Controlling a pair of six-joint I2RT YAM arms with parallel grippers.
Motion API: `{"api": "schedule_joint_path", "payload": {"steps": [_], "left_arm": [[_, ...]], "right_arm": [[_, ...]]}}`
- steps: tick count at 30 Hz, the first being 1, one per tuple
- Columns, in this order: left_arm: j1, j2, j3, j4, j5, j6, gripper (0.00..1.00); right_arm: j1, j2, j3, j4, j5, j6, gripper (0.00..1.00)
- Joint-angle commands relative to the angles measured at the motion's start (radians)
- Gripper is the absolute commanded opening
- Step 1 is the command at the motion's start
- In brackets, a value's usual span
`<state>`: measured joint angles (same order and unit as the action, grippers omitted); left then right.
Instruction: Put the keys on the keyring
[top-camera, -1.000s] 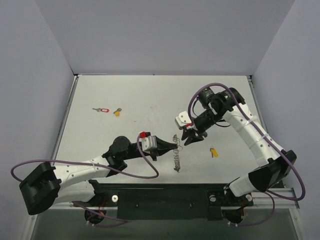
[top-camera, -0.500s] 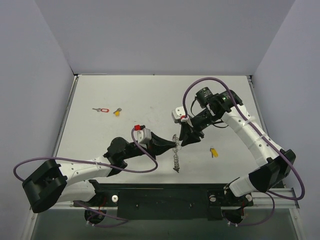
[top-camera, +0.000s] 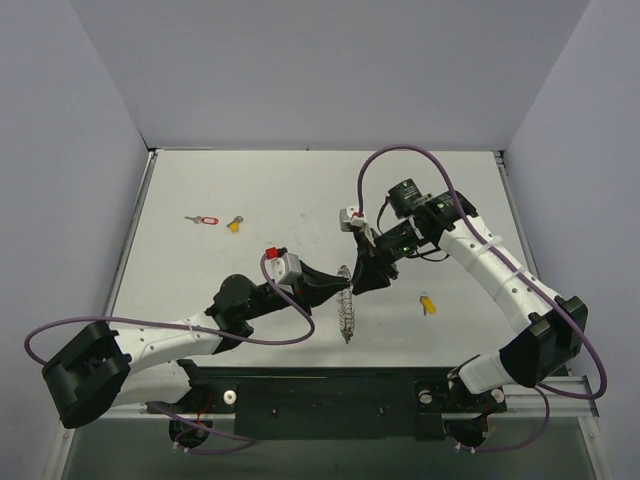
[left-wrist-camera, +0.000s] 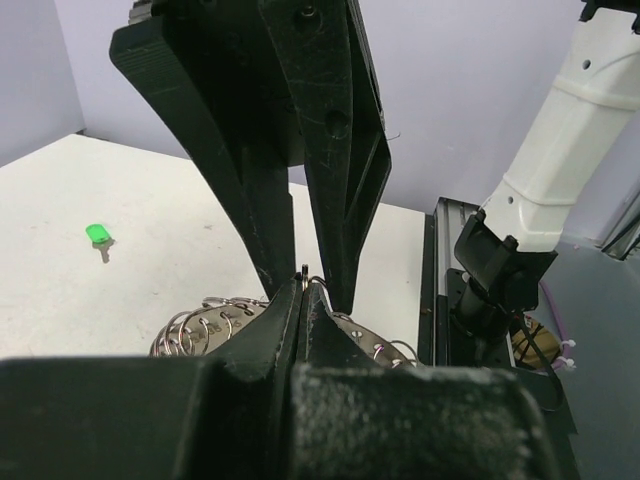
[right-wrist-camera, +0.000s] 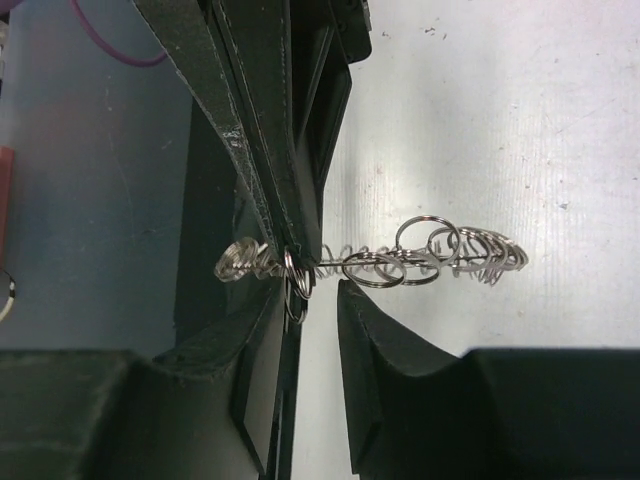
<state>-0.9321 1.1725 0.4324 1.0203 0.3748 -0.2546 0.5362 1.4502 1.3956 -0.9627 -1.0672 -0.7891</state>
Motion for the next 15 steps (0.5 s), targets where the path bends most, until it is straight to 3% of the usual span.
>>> {"api": "schedule_joint_path", "payload": {"steps": [1, 15], "left_arm": [[0.007, -0.036, 0.008, 0.043, -0.051, 0.009, 0.00], [0.006, -0.062, -0.011, -0.009, -0.151, 0.022, 0.00]], "right_arm": [[-0.005, -0.037, -0.018, 0.025, -0.073, 0.091, 0.22], [-0.025, -0.033, -0.010, 0.025, -0.112, 0.123, 0.08]]}}
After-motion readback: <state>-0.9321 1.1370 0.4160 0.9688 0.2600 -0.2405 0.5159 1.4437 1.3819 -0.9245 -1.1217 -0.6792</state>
